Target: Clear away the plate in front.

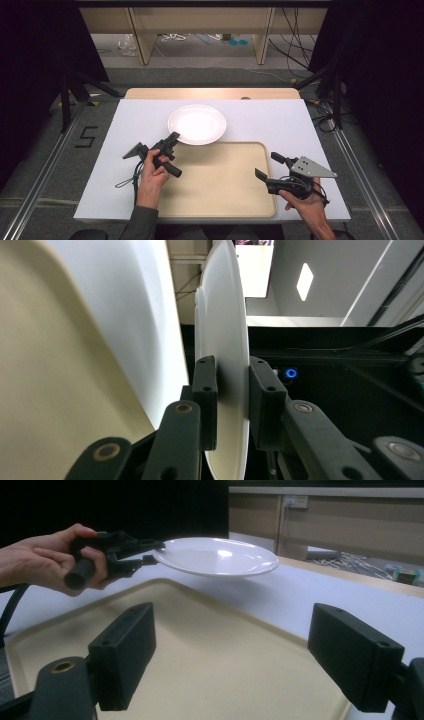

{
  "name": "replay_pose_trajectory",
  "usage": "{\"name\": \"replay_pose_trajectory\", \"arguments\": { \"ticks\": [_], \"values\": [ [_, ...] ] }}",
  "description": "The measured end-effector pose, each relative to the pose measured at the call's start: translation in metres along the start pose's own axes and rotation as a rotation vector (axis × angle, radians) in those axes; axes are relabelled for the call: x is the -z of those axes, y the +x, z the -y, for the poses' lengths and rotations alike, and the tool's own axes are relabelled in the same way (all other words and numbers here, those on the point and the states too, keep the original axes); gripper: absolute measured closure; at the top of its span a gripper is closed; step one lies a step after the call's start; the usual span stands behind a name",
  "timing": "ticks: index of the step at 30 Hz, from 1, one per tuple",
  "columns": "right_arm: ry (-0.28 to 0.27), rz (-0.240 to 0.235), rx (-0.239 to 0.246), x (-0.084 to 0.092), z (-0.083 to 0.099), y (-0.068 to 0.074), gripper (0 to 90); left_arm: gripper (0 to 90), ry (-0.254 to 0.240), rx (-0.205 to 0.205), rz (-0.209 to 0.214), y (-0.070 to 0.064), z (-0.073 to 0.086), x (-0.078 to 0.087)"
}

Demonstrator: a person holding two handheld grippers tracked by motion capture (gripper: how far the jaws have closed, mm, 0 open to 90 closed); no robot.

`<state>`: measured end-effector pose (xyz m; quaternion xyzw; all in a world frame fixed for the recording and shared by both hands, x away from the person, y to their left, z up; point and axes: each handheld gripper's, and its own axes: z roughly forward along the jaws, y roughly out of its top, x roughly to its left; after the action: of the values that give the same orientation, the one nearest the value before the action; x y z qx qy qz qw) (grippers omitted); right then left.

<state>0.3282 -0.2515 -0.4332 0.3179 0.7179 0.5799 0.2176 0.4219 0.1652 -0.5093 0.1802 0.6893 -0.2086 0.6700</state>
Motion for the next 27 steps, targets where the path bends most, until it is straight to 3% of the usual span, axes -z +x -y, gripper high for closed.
{"name": "replay_pose_trajectory", "arguments": {
  "ticks": [8, 15, 23, 27],
  "values": [
    [0.014, -0.008, 0.002, 0.001, -0.001, -0.001, 20.2, 75.7, 0.002, -0.001, -0.001, 0.004, 0.015, 0.018],
    [0.008, -0.01, 0.0, 0.001, 0.0, 0.0, 20.3, 75.2, 0.033, -0.022, 0.04, -0.004, 0.024, 0.03],
    [0.005, -0.015, -0.008, 0.001, 0.0, -0.001, 20.4, 74.7, 0.053, -0.04, 0.048, -0.003, 0.038, 0.04],
    [0.015, -0.01, -0.016, 0.002, 0.0, -0.001, 20.4, 75.2, 0.072, -0.026, 0.035, 0.001, 0.045, 0.042]
  ]
}}
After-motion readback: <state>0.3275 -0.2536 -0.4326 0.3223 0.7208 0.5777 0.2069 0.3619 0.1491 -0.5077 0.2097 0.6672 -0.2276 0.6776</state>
